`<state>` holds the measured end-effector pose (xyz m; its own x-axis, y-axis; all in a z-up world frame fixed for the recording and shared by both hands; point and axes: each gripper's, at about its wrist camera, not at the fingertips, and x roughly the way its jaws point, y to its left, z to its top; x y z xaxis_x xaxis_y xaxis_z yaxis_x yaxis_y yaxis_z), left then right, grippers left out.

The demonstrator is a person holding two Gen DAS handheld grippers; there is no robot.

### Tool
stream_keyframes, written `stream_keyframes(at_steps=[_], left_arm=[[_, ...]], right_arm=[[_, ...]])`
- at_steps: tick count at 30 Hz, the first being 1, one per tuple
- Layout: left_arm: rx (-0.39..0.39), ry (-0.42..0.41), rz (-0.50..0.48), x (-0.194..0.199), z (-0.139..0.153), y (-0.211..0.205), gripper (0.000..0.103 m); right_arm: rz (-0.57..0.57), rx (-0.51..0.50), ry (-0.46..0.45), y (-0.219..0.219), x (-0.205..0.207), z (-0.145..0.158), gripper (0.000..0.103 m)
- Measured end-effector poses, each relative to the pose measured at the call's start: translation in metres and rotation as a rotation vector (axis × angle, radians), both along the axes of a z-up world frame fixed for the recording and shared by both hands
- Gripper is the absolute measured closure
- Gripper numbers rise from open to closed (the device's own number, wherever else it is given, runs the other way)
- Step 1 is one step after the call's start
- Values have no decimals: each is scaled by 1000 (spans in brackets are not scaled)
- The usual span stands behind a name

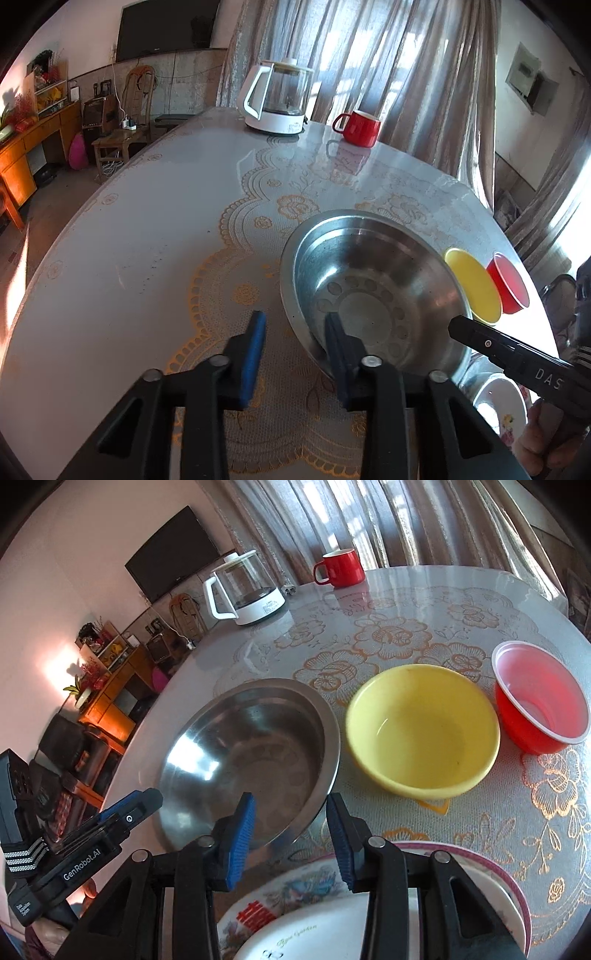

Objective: Organize plates and bowls

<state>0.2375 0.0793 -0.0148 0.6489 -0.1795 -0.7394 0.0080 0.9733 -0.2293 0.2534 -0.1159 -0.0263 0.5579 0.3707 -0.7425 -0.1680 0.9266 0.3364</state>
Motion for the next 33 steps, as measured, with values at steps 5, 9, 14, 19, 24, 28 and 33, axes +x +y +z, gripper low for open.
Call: stream_keyframes(at_steps=[5,9,14,19,24,28,33], left_arm=[[-1,-10,-11,0,-2,-2,82],[2,-20,-1,-8,-3,3,82],[-3,-24,36,-24,-2,14,81],[28,-41,78,-52,3,27,81],[42,-41,117,-84,4,42,81],[37,-66,110,-113,8,46,84],[92,-127,77,-139,18,34,84]], right_arm=[[12,-71,9,9,10,-8,78],[31,-85,-7,13,6,-8,79],[75,-103,-31,25,-4,-4,79],[126,-99,-44,41,-17,-1,79],[178,-87,-49,57,-35,2,79],[220,-68,-62,66,-52,7,79],[310,-138,-105,90,-78,7,79]])
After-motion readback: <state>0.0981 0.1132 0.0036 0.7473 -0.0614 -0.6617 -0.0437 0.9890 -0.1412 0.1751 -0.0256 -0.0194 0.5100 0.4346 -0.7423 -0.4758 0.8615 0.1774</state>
